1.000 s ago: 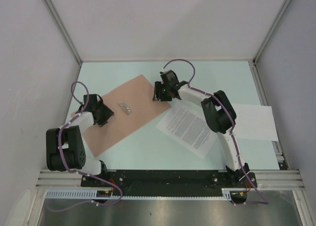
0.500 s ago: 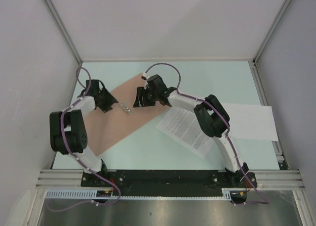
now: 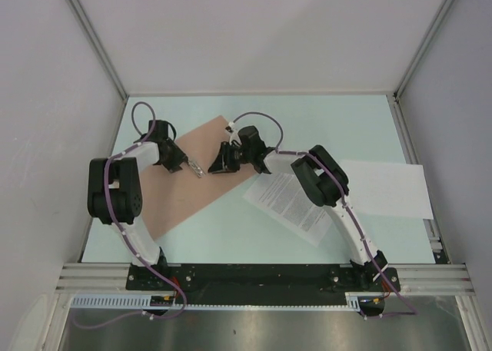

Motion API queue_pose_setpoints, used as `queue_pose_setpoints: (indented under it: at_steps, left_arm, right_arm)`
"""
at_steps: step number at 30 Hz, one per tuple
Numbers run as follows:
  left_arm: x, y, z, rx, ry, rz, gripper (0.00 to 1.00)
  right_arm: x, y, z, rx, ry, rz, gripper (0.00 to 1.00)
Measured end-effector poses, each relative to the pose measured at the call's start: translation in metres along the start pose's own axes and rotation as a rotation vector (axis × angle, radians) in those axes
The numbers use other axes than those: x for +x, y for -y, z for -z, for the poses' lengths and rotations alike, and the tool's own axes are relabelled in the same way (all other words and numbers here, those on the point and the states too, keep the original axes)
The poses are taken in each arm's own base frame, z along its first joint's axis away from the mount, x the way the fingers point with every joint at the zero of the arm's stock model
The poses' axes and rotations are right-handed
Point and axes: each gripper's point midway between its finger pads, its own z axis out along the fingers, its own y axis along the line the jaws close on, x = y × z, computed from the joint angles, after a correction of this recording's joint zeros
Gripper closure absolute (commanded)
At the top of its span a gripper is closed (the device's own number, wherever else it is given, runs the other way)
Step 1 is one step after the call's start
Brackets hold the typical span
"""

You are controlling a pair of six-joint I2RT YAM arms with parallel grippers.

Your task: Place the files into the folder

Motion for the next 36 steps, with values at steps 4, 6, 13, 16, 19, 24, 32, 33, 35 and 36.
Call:
queue_pose_setpoints:
  at_steps: [4, 6, 13, 16, 19, 24, 32, 33, 35, 36]
  left_arm:
    - [-0.003, -0.002, -0.002, -0.027, 0.009, 0.026, 0.68]
    - [-0.003, -0.001, -0.003, -0.028, 0.009, 0.036, 0.75]
    - [-0.007, 0.010, -0.008, -0.023, 0.007, 0.038, 0.90]
    - [-0.009, 0.014, -0.009, -0.030, 0.015, 0.026, 0.97]
    - [-0.009, 0.015, -0.009, -0.043, 0.021, 0.018, 1.00]
    - [-0.009, 0.015, -0.009, -0.053, 0.027, 0.013, 1.00]
    - [-0.008, 0.015, -0.009, -0.053, 0.030, 0.011, 1.00]
    - [-0.008, 0.015, -0.009, -0.052, 0.031, 0.011, 1.00]
    - [-0.008, 0.014, -0.009, -0.049, 0.034, 0.011, 1.00]
    - [-0.008, 0.015, -0.009, -0.047, 0.036, 0.011, 1.00]
  right_arm:
    - [0.003, -0.004, -0.003, -0.030, -0.004, -0.011, 0.67]
    - [0.004, -0.005, -0.004, -0.035, -0.006, -0.015, 0.67]
    - [0.011, -0.010, -0.008, -0.049, -0.019, -0.014, 0.62]
    - [0.013, -0.013, -0.010, -0.068, -0.024, -0.010, 0.59]
    - [0.015, -0.017, -0.014, -0.088, -0.033, -0.003, 0.59]
    - [0.015, -0.022, -0.025, -0.121, -0.044, 0.006, 0.64]
    - [0.018, -0.022, -0.034, -0.125, -0.051, -0.003, 0.73]
    - [0.018, -0.021, -0.034, -0.125, -0.051, -0.003, 0.74]
    - [0.016, -0.022, -0.036, -0.129, -0.047, 0.001, 0.78]
    - [0.016, -0.022, -0.037, -0.130, -0.047, 0.001, 0.79]
